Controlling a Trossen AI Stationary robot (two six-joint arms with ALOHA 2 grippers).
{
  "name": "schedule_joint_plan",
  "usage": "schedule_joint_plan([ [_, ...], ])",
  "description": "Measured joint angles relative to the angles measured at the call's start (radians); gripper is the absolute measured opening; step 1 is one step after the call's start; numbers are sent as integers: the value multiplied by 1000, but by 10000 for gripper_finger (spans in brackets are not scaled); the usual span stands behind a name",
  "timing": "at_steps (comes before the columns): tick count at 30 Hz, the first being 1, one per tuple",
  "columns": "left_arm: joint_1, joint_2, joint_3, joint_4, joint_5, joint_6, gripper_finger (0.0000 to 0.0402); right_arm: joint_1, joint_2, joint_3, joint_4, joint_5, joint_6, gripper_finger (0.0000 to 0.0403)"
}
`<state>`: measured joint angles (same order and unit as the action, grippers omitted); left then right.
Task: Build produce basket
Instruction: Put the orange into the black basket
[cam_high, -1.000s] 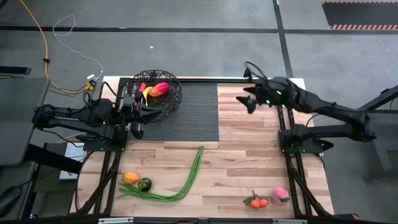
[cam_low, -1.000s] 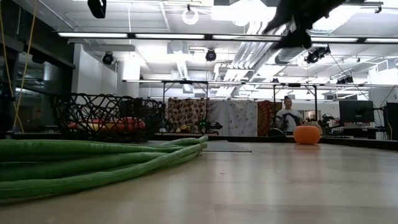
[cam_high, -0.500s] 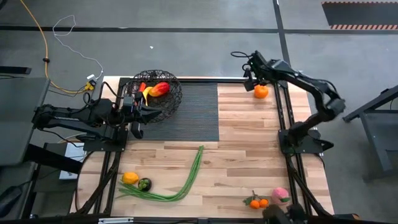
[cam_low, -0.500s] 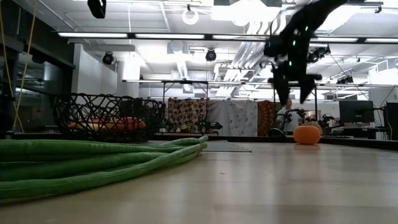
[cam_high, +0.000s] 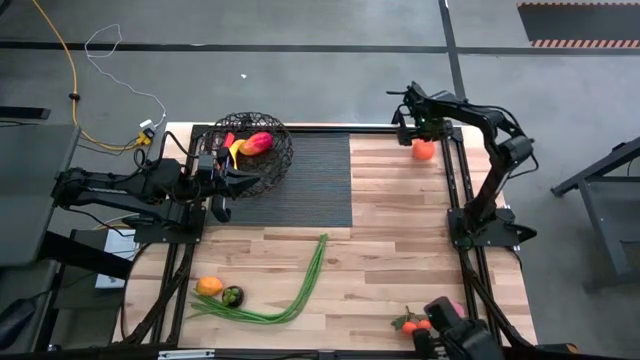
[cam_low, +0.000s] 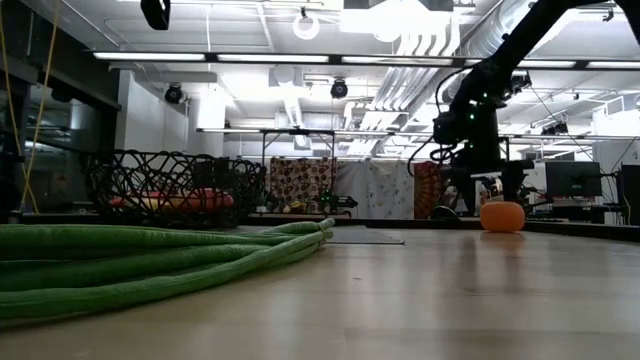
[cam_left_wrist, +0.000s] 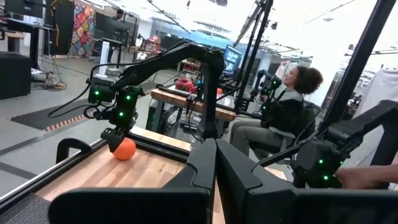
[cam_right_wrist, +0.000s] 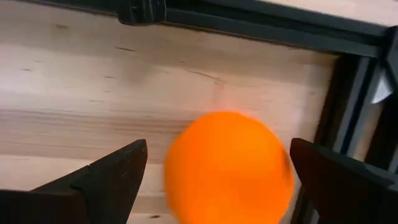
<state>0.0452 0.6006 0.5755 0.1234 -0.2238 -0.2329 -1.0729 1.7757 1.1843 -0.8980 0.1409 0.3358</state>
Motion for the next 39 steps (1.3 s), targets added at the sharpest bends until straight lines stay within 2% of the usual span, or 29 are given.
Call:
schedule_joint_plan([
  [18, 0, 0, 0, -4, 3, 0, 0, 10, 2, -2, -98, 26, 50, 385],
  [30, 0, 0, 0, -29, 11, -18, 0, 28, 1, -70, -28, 18, 184, 385],
  [39, 0, 0, 0, -30, 12, -25, 0, 33, 3, -70, -1, 1, 192, 385],
])
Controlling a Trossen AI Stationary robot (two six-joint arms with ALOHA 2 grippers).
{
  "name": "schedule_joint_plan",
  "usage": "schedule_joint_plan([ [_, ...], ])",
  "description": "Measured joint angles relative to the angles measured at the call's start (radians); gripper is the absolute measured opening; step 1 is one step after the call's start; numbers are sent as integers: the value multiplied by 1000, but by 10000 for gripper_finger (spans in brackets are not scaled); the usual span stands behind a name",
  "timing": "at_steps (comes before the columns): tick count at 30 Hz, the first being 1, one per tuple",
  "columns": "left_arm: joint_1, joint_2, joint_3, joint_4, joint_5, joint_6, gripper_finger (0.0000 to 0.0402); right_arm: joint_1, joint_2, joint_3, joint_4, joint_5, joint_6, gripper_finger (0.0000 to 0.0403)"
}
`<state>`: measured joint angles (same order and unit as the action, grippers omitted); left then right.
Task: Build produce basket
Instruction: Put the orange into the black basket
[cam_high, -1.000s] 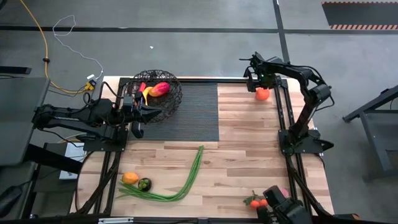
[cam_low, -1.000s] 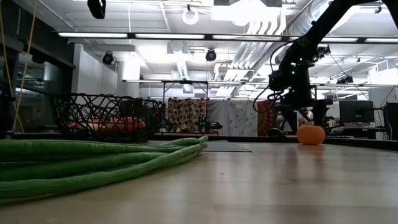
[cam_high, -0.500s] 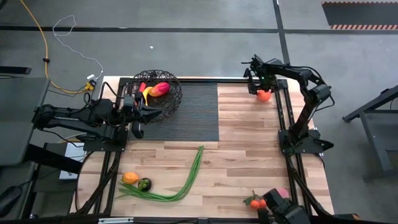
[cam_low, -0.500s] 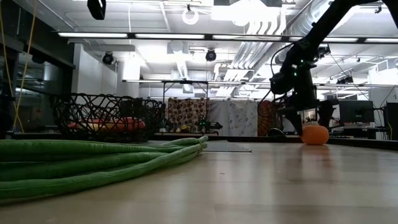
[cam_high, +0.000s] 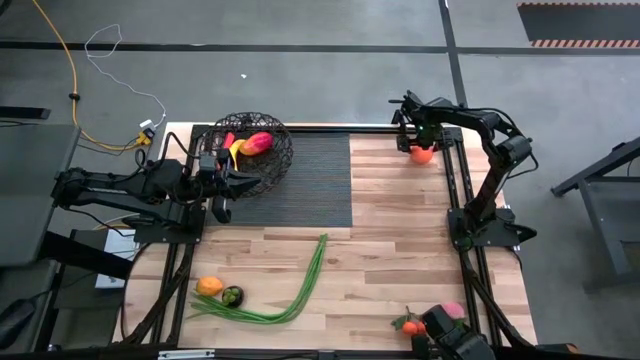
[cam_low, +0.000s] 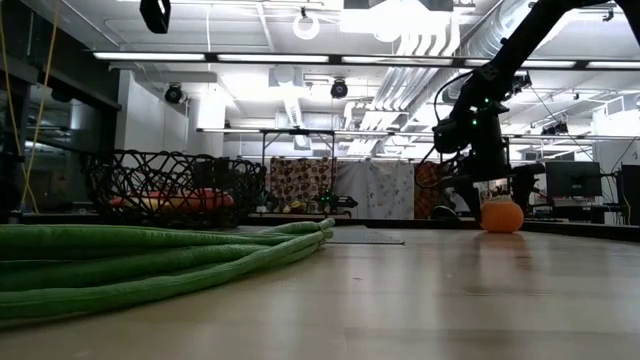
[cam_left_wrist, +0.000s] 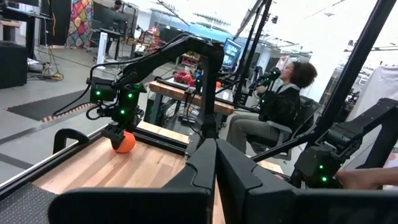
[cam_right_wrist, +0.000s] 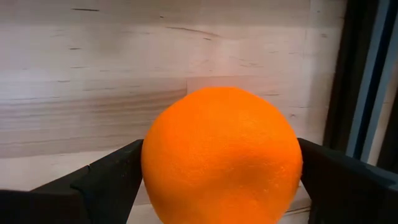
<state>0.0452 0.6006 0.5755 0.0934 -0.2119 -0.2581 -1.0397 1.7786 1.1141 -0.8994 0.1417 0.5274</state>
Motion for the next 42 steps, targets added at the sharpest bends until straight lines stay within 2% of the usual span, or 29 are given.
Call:
schedule_joint_plan([
  [4, 0, 0, 0, 0, 0, 0, 0, 0, 0, 0, 0, -1, -1, 383],
  [9, 0, 0, 0, 1, 0, 0, 0, 0, 0, 0, 2, 0, -18, 359],
  [15, 0, 0, 0, 8, -6, 0, 0, 3, -32, -4, -13, -1, -112, 340],
  [21, 0, 0, 0, 10, -9, 0, 0, 44, -204, -3, -14, -5, -223, 337],
  [27, 0, 0, 0, 8, -10, 0, 5, 199, -450, -5, 24, -159, -274, 336],
  [30, 0, 0, 0, 7, -12, 0, 11, 333, -577, -73, 167, -231, -231, 335],
  [34, 0, 0, 0, 7, -13, 0, 20, 541, -726, -247, 480, -274, -53, 335],
  [39, 0, 0, 0, -2, -29, 0, 31, 789, -837, -417, 931, -247, 32, 335],
  [42, 0, 0, 0, -9, -57, 0, 39, 891, -846, -435, 1046, -183, -50, 336],
])
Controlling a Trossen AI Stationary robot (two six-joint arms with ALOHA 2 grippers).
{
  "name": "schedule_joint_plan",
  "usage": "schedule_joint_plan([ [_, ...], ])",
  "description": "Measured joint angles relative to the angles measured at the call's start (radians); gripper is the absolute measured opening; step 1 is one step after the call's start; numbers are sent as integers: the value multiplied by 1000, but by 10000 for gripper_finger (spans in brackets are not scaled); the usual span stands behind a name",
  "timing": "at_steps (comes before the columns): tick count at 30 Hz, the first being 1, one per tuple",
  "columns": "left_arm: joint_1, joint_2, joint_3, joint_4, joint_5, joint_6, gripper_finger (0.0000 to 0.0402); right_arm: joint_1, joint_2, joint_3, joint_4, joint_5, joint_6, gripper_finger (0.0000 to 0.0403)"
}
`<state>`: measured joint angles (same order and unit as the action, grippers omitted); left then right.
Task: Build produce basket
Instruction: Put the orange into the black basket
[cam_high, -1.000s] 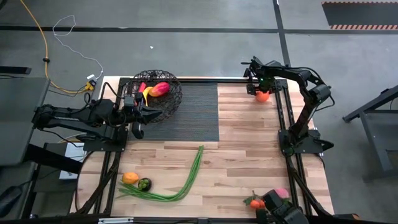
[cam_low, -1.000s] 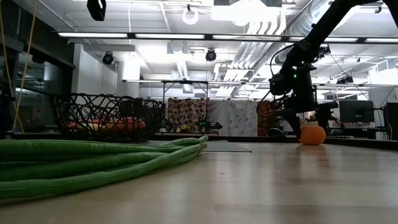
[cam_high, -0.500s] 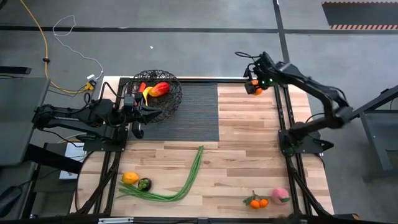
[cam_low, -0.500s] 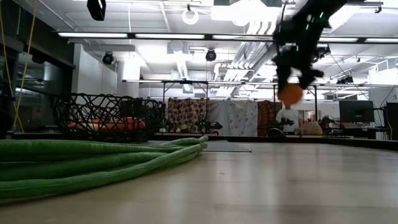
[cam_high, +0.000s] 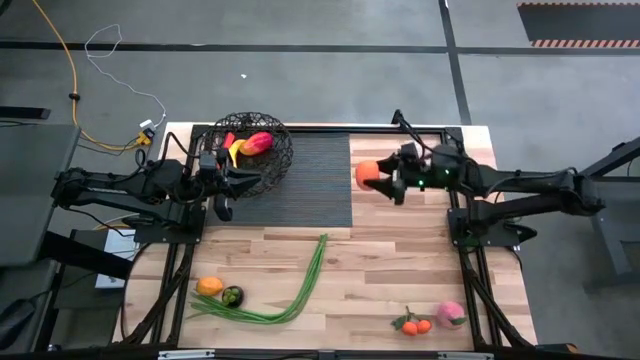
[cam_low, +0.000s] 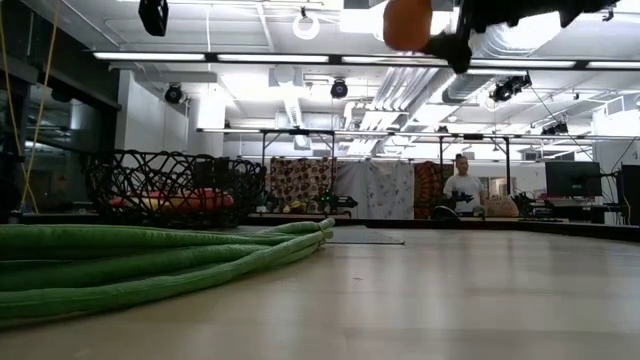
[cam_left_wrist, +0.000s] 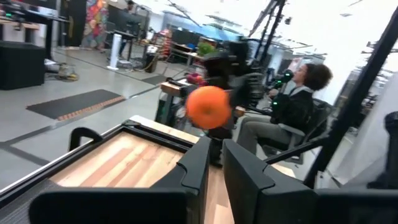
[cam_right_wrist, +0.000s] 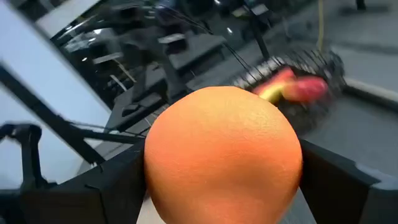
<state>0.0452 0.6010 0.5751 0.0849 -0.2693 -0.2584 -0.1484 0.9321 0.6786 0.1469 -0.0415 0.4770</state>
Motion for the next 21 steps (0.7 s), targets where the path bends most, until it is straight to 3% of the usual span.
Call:
schedule_joint_plan([
  [7, 0, 0, 0, -14, -33, 0, 90, 102, 4, 48, -15, 117, -248, 344],
  [21, 0, 1, 0, -10, -30, -105, 273, 104, 1, 55, -32, 109, -251, 346],
])
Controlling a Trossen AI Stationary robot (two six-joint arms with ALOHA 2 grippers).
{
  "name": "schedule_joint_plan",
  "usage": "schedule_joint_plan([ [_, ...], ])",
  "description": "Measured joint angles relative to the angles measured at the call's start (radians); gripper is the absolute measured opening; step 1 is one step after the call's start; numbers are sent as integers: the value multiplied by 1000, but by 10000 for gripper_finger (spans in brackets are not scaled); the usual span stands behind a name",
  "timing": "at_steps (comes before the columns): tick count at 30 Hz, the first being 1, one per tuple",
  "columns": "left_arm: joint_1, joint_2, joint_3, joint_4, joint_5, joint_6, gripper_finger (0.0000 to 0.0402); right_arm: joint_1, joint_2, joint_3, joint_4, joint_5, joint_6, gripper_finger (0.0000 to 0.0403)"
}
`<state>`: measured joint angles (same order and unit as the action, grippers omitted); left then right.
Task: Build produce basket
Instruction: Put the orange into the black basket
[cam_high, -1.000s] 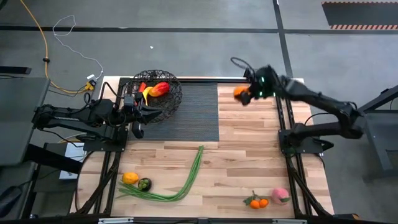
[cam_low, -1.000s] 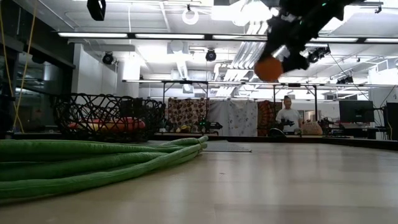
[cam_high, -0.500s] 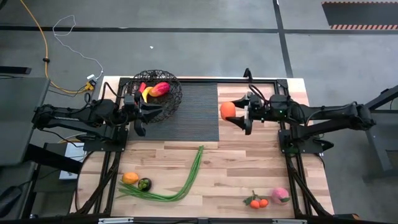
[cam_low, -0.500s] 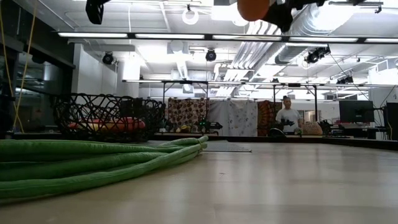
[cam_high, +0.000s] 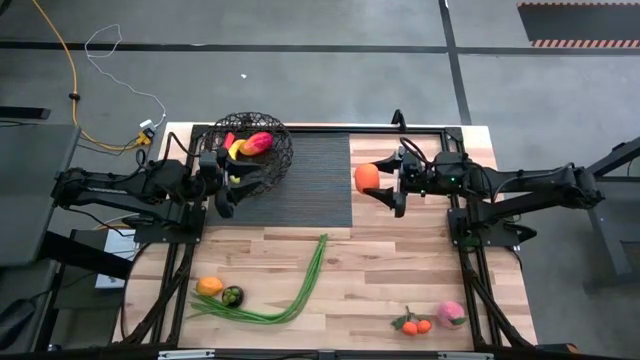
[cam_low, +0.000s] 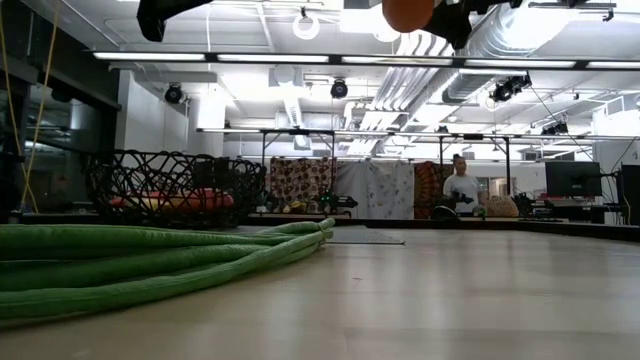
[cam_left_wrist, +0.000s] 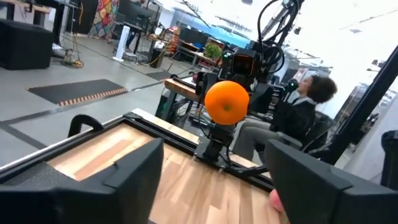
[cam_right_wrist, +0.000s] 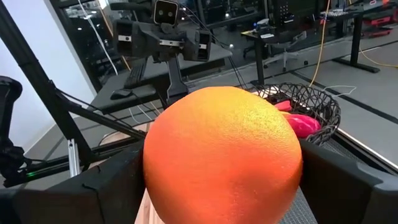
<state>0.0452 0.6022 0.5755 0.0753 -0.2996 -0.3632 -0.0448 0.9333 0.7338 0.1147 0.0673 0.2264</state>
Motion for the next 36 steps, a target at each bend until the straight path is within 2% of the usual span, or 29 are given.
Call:
schedule_joint_plan([
  [5, 0, 4, 0, 2, 0, -4, 313, 0, 0, 0, 0, -1, 0, 346],
  [11, 0, 43, 23, 3, 0, 31, 341, 0, 0, 0, 1, -7, 14, 346],
  [15, 0, 116, 67, -2, 0, 134, 344, 0, 4, 0, 3, -18, 75, 346],
  [20, 0, 230, 131, -4, 0, 343, 344, 0, 41, 0, 17, -19, 232, 346],
  [27, 0, 413, 232, 7, 1, 612, 344, 0, 186, 0, 189, -19, 424, 346],
  [36, 0, 601, 287, 135, 1, 748, 344, 0, 298, 0, 432, -23, 458, 346],
])
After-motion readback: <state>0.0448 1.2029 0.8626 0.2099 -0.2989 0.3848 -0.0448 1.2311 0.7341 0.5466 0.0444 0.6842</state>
